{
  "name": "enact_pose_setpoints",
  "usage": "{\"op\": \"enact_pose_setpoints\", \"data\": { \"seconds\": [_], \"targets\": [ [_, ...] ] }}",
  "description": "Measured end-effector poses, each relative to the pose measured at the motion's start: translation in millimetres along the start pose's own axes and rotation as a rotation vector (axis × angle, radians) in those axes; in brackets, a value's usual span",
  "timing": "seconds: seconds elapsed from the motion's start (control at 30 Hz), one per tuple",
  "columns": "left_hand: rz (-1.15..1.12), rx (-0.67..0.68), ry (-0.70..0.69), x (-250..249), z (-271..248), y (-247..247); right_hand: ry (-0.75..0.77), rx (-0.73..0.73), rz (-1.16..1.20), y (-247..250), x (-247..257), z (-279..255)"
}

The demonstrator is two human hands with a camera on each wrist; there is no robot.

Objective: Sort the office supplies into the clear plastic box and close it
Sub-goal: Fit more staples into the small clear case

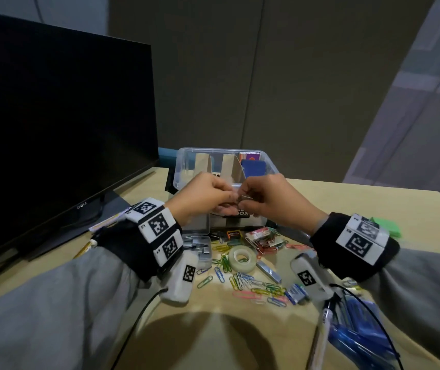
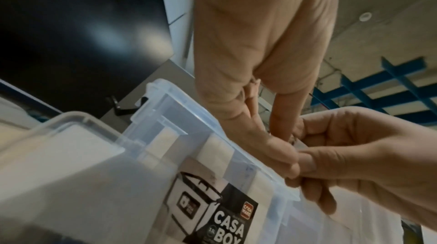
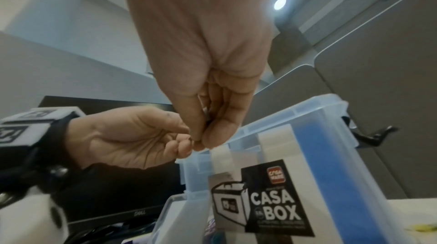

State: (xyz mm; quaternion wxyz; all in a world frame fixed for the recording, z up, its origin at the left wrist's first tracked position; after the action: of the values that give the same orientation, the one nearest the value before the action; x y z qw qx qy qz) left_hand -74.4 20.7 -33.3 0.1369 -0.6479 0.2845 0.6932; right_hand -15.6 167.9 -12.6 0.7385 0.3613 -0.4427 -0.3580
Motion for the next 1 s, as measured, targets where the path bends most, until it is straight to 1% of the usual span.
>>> {"op": "enact_pose_setpoints", "data": {
  "seconds": [0.07, 0.13, 0.2, 0.27, 0.4, 0.47, 0.6, 0.7, 0.87, 1.0],
  "targets": [
    [-0.064, -0.009, 0.032, 1, -4, 2, 0.04, -0.006, -0.032, -5, 3, 0],
    [-0.066, -0.029, 0.014, 4, -8, 4, 0.03, 0.019, 0.001, -8, 4, 1],
    [-0.033, -0.056, -0.029, 8, -11, 6, -0.027, 0.048, 0.079, -8, 3, 2],
    [-0.026, -0.093, -0.055, 12, -13, 9, -0.117, 0.071, 0.167, -7, 1, 2],
    [-0.03, -0.138, -0.081, 17, -16, 14, -0.29, 0.111, 0.504, -6, 1, -1],
    [0.011, -0.147, -0.118, 17, -17, 15, -0.333, 0.116, 0.593, -6, 2, -3],
    [0.041, -0.168, -0.171, 14, -21, 15, -0.321, 0.119, 0.622, -9, 11, 0],
    [0.025, -0.177, -0.186, 11, -24, 17, -0.311, 0.083, 0.622, -10, 17, 1],
    [-0.05, -0.127, -0.142, 13, -32, 25, -0.32, 0.079, 0.636, -15, 24, 2],
    [-0.056, -0.131, -0.118, 16, -37, 33, -0.316, 0.063, 0.658, -24, 31, 5]
  ]
}}
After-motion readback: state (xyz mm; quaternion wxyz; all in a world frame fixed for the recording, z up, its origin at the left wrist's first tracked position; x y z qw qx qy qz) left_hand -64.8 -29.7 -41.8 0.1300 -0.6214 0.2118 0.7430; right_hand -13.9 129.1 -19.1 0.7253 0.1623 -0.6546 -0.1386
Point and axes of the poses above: each hand's wrist, its own z-axis towards the middle knuckle, its own y-axis out of the back of the hand, x = y × z, the point moved 3 cm from there along z, towards the middle knuckle, and after that the axes turned 2 degrees about -x, right-handed, at the moved point
